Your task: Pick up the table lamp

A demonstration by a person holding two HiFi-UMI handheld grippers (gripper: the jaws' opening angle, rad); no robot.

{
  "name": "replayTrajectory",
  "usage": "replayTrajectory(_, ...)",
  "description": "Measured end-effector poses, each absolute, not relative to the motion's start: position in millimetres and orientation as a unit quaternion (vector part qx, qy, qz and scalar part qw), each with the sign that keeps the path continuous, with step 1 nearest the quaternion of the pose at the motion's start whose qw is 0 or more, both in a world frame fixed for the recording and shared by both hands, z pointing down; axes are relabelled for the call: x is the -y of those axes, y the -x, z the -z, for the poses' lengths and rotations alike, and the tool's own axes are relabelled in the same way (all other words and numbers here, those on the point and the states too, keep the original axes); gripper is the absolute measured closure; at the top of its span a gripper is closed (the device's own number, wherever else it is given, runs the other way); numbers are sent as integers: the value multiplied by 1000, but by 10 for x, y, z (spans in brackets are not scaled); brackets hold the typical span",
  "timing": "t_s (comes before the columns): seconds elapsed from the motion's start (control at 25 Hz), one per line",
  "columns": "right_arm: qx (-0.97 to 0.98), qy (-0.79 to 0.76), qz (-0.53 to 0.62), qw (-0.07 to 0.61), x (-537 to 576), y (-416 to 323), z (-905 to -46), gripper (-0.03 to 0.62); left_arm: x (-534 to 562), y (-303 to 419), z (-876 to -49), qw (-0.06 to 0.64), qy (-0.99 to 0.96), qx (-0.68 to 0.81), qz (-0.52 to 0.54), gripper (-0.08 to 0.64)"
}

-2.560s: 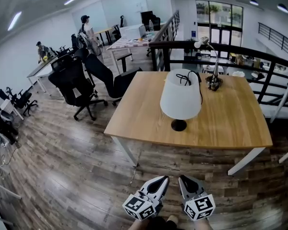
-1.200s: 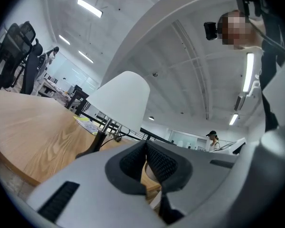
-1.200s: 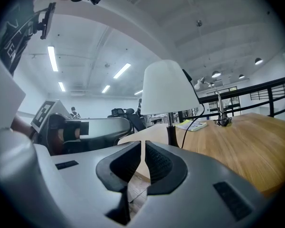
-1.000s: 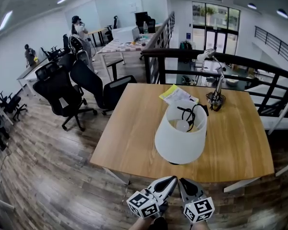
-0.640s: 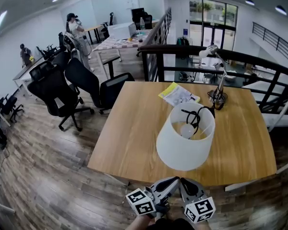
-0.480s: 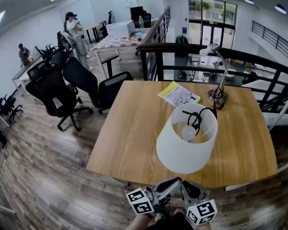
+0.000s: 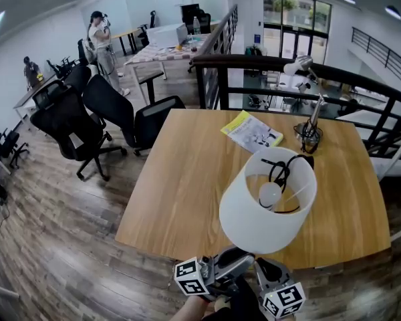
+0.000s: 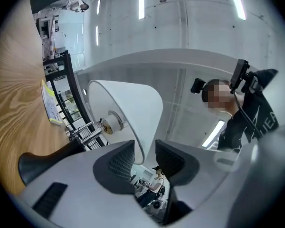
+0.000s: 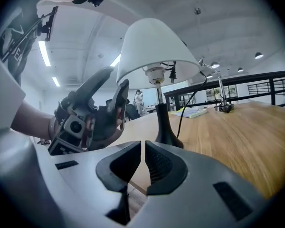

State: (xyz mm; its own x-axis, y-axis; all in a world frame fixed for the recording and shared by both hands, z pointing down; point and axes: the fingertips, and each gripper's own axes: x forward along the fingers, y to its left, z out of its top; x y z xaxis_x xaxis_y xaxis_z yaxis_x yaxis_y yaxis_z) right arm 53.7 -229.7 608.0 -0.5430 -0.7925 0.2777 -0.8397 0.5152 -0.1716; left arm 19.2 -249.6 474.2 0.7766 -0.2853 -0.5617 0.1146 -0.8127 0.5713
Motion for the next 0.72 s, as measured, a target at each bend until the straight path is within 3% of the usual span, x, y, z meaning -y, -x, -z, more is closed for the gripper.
replayTrajectory(0.32, 870, -465, -138, 87, 2424, -503, -6117, 548, 2602, -138, -4572, 291, -884, 22, 366, 428)
replayTrajectory(0.48, 870, -465, -139, 82, 2486, -501, -6094, 548, 2636, -137, -4545, 290, -882, 15, 371, 483)
replayTrajectory(0.72, 864, -480, -137, 71, 2587, -589, -6034, 548, 2674, -146, -4503, 289, -877, 16, 383, 503)
